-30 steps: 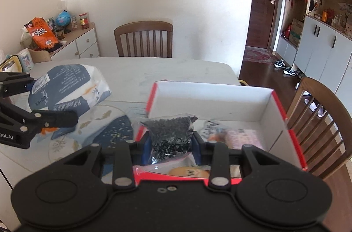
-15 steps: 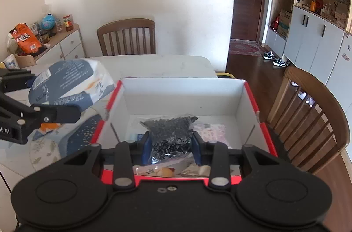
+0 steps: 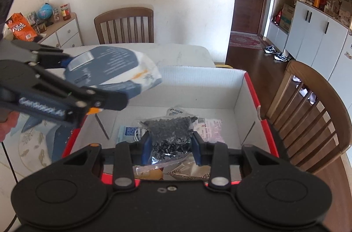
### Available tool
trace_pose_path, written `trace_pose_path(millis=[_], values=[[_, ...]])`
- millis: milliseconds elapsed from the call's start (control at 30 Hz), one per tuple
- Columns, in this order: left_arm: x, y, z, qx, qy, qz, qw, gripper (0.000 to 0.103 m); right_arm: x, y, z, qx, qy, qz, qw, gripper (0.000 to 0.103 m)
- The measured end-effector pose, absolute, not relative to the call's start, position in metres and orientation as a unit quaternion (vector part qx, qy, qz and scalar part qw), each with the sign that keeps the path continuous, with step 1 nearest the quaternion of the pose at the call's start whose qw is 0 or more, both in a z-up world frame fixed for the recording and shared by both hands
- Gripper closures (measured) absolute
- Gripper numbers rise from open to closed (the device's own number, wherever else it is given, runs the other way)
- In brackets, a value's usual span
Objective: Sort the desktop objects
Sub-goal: 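Lower both held items into the red box beside the pink-printed bag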
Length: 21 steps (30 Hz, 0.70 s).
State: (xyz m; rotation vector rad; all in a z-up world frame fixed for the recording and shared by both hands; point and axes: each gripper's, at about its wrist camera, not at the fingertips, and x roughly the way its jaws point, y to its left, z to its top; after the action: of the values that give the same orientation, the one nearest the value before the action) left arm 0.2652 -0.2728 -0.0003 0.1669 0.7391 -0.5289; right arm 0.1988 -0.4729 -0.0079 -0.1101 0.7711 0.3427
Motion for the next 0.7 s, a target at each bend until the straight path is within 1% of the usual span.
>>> trace_pose_path(millis=[400,500,700], values=[[0.313,-0.288,-0.030,0.097,0.425,-0.262,0.861,0.025,0.210,-0.460,-0.023,-0.067,0.400,0.188,0.895,0.067],[0.317,-0.298,-0.036,0.119,0.430,-0.261,0.856,0.025,0.215,-0.457,-0.029,-0.062,0.414,0.189,0.888,0.067],[0.331,-0.309,-0.046,0.131,0.449,-0.264,0.843,0.025,0.224,-0.451,-0.041,-0.073,0.427,0.192,0.880,0.068]])
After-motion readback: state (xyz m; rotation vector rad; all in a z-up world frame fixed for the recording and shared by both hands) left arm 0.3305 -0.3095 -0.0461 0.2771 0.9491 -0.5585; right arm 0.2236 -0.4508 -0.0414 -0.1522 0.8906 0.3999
